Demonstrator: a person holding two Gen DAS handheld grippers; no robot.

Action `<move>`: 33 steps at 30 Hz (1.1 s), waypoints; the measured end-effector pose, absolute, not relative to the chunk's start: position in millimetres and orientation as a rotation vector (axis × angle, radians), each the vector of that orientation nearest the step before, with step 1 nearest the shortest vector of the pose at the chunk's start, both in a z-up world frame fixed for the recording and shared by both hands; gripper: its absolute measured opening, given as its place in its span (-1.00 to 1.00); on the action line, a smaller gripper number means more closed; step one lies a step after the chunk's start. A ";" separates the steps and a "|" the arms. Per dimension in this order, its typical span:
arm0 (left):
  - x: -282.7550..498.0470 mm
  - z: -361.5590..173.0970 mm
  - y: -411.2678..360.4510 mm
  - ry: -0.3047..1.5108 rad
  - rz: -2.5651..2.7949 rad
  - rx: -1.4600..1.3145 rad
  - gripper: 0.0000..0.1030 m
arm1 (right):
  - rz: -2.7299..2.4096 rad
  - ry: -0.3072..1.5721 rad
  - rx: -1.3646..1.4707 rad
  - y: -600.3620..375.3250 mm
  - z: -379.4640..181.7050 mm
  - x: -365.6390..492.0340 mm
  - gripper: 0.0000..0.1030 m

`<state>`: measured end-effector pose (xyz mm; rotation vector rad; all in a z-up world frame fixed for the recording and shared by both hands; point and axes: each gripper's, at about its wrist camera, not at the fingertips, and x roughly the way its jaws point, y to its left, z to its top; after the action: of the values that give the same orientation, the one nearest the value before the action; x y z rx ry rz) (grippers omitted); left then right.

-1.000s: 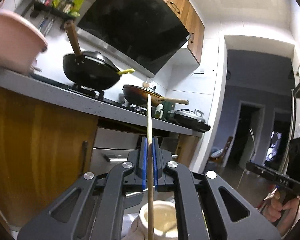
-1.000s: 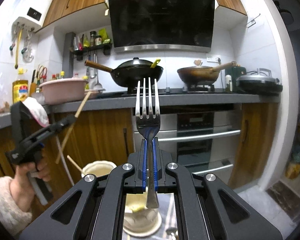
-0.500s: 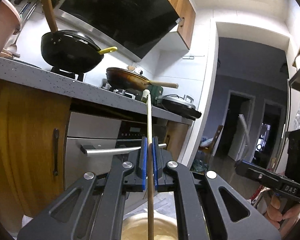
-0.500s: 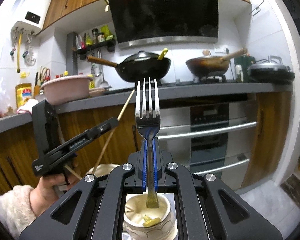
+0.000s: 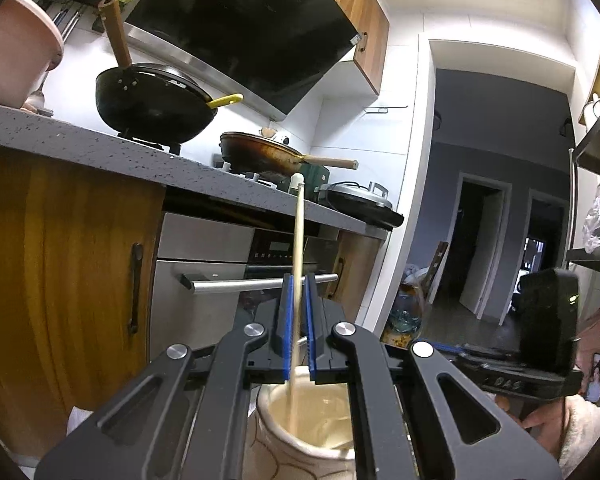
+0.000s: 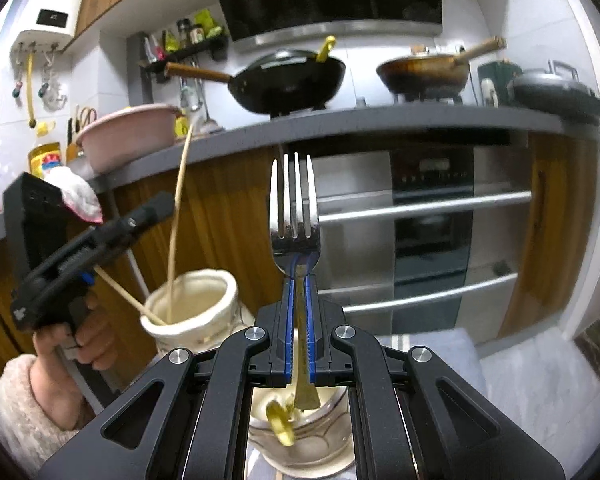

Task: Organize utensils
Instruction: 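Lower the chopstick and fork into the holder and open both tools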

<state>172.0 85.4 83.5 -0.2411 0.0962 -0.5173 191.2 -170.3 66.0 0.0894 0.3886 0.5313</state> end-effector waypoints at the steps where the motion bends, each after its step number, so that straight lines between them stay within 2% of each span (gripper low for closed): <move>1: 172.0 82.6 85.5 0.101 -0.516 -0.238 -0.90 | 0.531 0.396 0.089 -169.9 64.2 192.0 -0.88; 12: 166.0 80.6 92.8 0.139 -0.452 -0.202 -0.84 | 0.534 0.465 0.085 -171.3 49.5 197.2 -0.87; 15: 160.8 83.0 94.8 0.139 -0.447 -0.200 -0.58 | 0.530 0.458 0.085 -172.5 50.2 196.3 -0.87; 17: 155.5 83.6 95.4 0.138 -0.443 -0.195 -0.49 | 0.525 0.451 0.083 -173.3 50.9 194.9 -0.73; 18: 153.5 83.7 95.4 0.138 -0.438 -0.189 -0.49 | 0.523 0.448 0.084 -173.8 51.4 194.6 -0.58; 21: 144.3 85.1 95.0 0.130 -0.431 -0.171 -0.43 | 0.518 0.438 0.086 -176.2 52.9 191.9 -0.50; 23: 137.0 86.4 96.4 0.119 -0.433 -0.175 -0.21 | 0.514 0.430 0.090 -178.6 54.3 190.1 -0.42; 26: 125.7 90.3 98.4 0.095 -0.441 -0.180 -0.09 | 0.514 0.423 0.095 -181.7 56.3 187.5 -0.33; 27: 123.1 91.5 98.6 0.090 -0.442 -0.181 -0.06 | 0.513 0.421 0.094 -182.1 57.1 186.6 -0.27; 29: 115.5 93.5 98.8 0.077 -0.447 -0.188 0.14 | 0.514 0.413 0.093 -183.7 58.6 183.7 -0.10; 33: 108.2 92.1 90.1 0.082 -0.467 -0.157 0.22 | 0.514 0.394 0.091 -187.1 62.3 177.9 0.11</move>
<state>108.2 90.1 92.1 -0.1569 0.0816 -0.4671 177.9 -187.1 62.3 0.0910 0.3944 0.5141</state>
